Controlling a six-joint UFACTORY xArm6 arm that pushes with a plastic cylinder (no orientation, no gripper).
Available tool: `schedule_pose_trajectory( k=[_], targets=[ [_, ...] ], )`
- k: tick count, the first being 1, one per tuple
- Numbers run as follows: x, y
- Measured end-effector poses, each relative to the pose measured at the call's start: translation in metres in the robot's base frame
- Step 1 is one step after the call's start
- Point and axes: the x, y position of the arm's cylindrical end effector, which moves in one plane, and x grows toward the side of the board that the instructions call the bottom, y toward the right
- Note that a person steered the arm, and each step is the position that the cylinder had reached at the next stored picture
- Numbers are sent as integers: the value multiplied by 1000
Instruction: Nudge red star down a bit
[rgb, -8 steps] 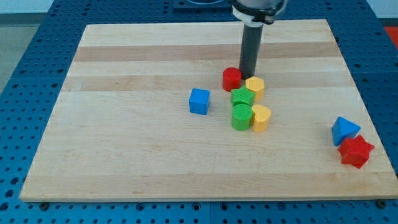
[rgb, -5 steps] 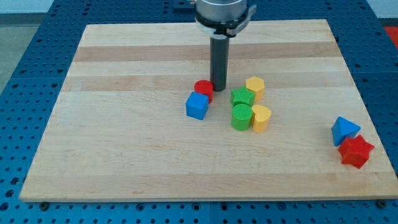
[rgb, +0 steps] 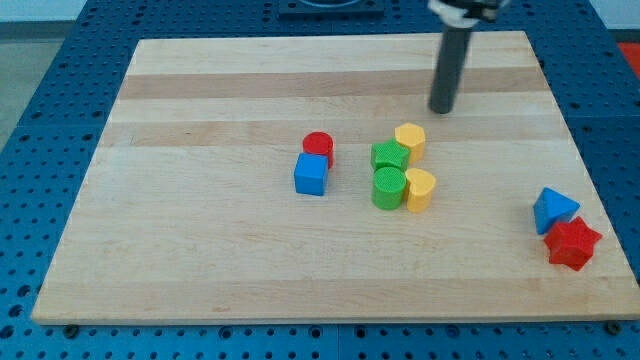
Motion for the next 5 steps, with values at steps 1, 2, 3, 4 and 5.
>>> schedule_pose_trajectory(
  k=[1, 2, 3, 4, 5],
  targets=[
    [-2, 46],
    [1, 77],
    [2, 96],
    [2, 98],
    [2, 98]
  ],
)
